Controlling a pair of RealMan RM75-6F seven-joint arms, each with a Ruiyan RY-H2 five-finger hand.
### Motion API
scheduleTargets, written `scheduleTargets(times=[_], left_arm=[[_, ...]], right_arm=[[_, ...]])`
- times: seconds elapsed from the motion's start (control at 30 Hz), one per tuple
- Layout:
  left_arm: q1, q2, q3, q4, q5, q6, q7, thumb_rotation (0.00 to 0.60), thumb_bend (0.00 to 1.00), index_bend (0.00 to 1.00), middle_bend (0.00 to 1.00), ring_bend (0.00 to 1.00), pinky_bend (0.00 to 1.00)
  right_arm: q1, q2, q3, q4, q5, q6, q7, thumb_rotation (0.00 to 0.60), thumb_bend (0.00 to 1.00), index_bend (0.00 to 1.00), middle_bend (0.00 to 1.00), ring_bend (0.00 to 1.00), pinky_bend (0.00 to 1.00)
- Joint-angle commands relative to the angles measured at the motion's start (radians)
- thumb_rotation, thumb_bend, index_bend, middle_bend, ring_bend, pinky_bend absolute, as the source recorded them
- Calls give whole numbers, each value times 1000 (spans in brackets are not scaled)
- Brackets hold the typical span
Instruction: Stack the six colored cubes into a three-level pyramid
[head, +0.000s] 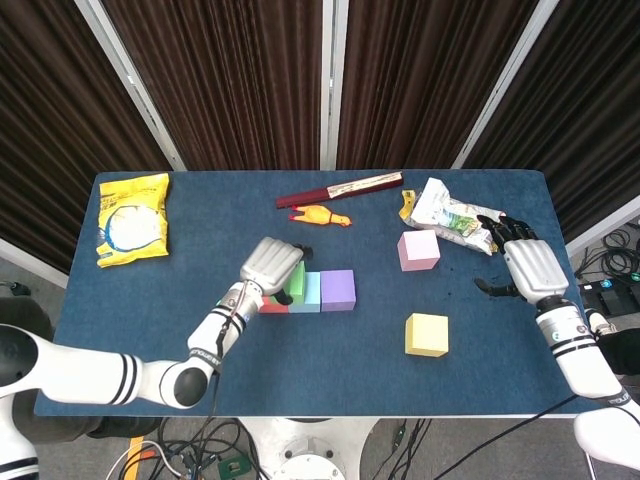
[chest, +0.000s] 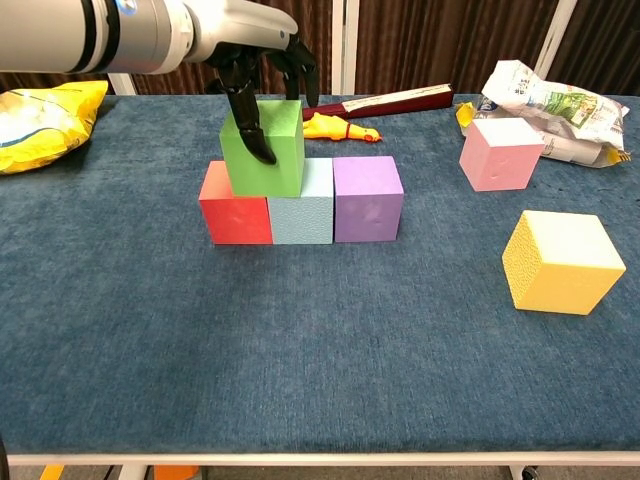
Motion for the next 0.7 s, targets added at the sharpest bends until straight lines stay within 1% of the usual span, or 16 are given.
scheduleTargets(times=[0.03, 0.13, 0.27, 0.37, 0.57, 0.7], left_arm=[[0, -8, 0, -2, -3, 10, 5, 600, 0, 274, 343, 845, 799], [0, -12, -2, 1, -9, 18, 9, 600, 0, 274, 359, 845, 799], [3, -14, -5, -5, -12, 28, 10, 600, 0, 274, 349, 845, 799], [11, -8, -6, -21, -1, 32, 4, 600, 0, 250, 299, 845, 797], [34, 10, -10, -43, 53, 33, -24, 600, 0, 137, 195, 833, 780], [45, 14, -23, -35, 86, 37, -47, 600, 0, 128, 173, 829, 778]], right_arm=[[-1, 0, 0, 1, -1, -1, 1, 600, 148, 0, 164, 47, 87], [-2, 0, 0, 2, -1, -2, 3, 600, 148, 0, 164, 47, 87], [-2, 0, 1, 5, 0, -5, 5, 600, 148, 0, 164, 46, 87], [-1, 1, 2, 4, -3, -5, 6, 600, 148, 0, 164, 46, 87], [-1, 2, 2, 3, -5, -9, 9, 600, 149, 0, 164, 47, 87], [-1, 2, 3, -1, -5, -8, 6, 600, 148, 0, 164, 46, 87]])
